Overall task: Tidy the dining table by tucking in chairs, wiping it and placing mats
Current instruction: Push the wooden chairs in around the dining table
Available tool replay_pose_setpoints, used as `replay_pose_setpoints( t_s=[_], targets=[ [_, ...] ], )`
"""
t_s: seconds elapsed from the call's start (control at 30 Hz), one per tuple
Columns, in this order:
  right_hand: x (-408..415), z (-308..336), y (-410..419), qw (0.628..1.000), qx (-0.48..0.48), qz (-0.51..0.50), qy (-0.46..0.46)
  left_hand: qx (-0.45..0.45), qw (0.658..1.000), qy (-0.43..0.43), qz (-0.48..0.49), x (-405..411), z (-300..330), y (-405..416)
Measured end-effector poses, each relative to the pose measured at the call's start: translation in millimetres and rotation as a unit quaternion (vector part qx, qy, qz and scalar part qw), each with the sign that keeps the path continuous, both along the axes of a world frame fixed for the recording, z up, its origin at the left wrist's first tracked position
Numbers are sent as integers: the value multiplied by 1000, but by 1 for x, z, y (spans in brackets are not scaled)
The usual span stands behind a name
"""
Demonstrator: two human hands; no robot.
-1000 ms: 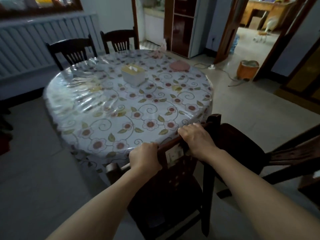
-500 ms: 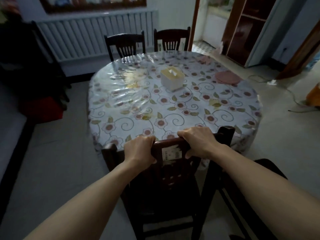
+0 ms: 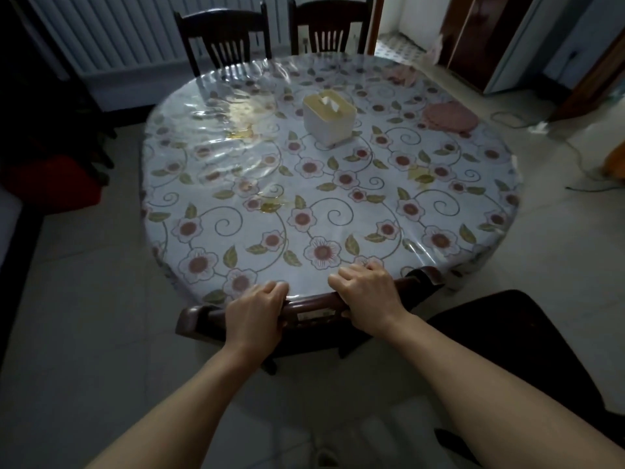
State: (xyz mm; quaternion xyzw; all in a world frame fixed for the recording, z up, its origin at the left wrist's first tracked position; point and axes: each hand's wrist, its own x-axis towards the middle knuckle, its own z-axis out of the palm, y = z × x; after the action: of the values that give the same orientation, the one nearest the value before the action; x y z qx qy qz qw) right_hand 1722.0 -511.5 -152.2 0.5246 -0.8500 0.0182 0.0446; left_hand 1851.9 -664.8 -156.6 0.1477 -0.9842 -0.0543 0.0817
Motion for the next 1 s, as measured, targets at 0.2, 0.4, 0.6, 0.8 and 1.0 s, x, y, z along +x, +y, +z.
replay_pose_setpoints(
  t_s=[0.2,0.4,0.6,0.8,1.0],
  targets=[
    [0,-5,-4,1000,-14,7,-6,-2,1000,10,-10,3,-10,-7],
    [3,-4,3,999,-29,-46,5,-7,998,-23,-55,1,-15,-14],
    [-6,-6,8,998,7,-62,15,-5,998,0,-55,1,-15,-12],
    [-25,2,11,998,24,-51,34,-9,999,27,-36,-16,-14,0],
    [-30,0,15,998,8,-43,45,-15,999,21,-47,-22,-14,2]
  ],
)
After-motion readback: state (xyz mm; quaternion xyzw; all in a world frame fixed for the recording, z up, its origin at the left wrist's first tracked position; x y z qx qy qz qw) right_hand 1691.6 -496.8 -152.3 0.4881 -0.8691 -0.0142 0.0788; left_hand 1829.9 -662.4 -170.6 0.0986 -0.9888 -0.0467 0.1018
